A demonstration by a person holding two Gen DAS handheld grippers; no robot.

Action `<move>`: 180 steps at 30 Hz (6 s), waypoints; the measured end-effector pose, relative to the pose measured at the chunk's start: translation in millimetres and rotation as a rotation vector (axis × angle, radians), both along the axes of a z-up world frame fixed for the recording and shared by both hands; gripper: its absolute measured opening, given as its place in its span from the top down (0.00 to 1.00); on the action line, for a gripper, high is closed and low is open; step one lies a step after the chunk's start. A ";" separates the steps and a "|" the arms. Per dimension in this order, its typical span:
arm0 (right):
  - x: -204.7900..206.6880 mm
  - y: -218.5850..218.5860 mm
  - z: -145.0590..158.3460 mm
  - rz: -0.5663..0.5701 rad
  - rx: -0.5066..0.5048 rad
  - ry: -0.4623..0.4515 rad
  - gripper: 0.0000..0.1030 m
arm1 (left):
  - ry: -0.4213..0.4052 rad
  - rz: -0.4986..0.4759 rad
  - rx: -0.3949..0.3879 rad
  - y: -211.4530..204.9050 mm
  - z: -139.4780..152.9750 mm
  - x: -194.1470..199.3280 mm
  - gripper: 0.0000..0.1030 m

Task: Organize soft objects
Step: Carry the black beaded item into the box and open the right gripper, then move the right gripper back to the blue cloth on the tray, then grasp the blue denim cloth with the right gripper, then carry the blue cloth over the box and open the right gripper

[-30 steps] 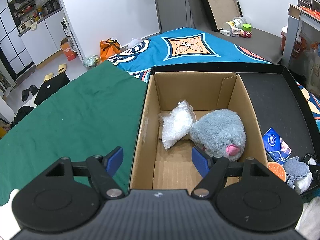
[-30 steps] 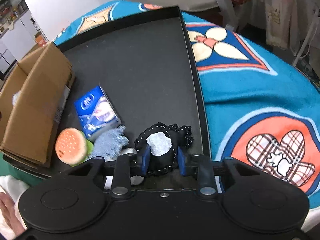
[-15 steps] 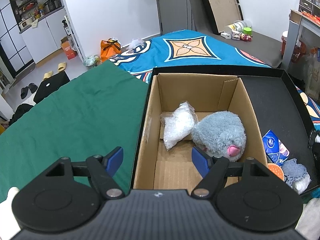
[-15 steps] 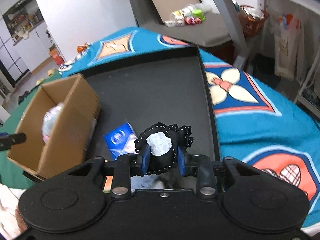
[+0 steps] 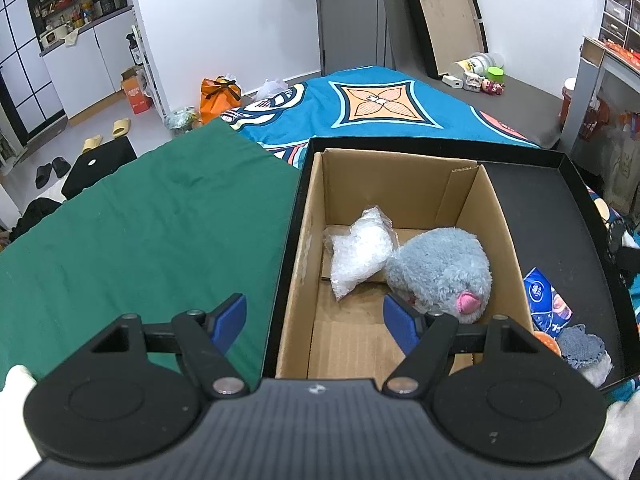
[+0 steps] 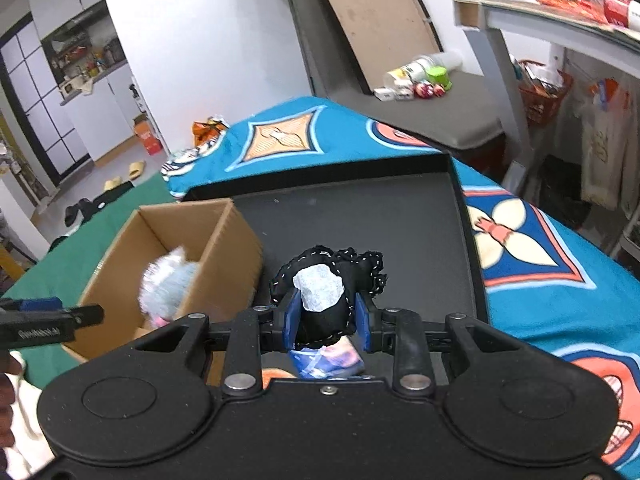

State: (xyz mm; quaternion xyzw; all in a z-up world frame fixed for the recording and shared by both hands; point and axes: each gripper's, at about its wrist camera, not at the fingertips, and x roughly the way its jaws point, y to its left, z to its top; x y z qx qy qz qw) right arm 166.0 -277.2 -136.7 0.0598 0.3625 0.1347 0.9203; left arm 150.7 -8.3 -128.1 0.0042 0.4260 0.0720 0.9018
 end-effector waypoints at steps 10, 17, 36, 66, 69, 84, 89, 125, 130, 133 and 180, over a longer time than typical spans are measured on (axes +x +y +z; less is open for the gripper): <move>9.4 39.8 17.8 0.088 0.020 -0.066 0.72 | -0.018 0.000 -0.021 8.9 0.1 -4.8 0.29; 18.7 69.2 19.1 0.143 0.021 -0.074 0.72 | -0.017 0.022 -0.051 20.9 -4.3 -6.9 0.32; 30.3 116.8 24.6 0.204 -0.008 -0.088 0.69 | 0.036 -0.006 -0.129 37.0 -27.0 -14.2 0.91; 13.3 11.3 -9.9 0.028 0.049 0.051 0.37 | 0.062 -0.073 -0.016 26.2 5.7 10.2 0.46; 8.5 0.7 -13.2 0.016 0.044 0.057 0.37 | 0.071 -0.066 -0.002 20.3 9.3 11.3 0.38; -11.5 -28.9 -48.3 0.059 0.106 0.096 0.37 | 0.109 -0.027 0.067 -6.3 9.9 9.4 0.26; -16.8 -23.0 -52.1 0.102 0.096 0.095 0.37 | 0.110 -0.034 0.087 -15.7 11.7 9.2 0.26; -12.5 -16.0 -73.3 0.082 0.012 0.145 0.66 | 0.099 -0.019 0.050 -15.7 8.9 5.8 0.26; -14.5 -6.5 -78.5 0.097 -0.025 0.148 0.55 | 0.103 -0.020 0.050 -11.0 8.4 4.5 0.26; -13.1 -3.9 -83.4 0.097 -0.054 0.166 0.57 | 0.105 -0.016 0.038 -9.0 7.7 5.4 0.26; -5.4 28.8 4.8 0.093 -0.043 -0.084 0.74 | 0.064 -0.074 -0.012 -2.1 14.6 -5.2 0.29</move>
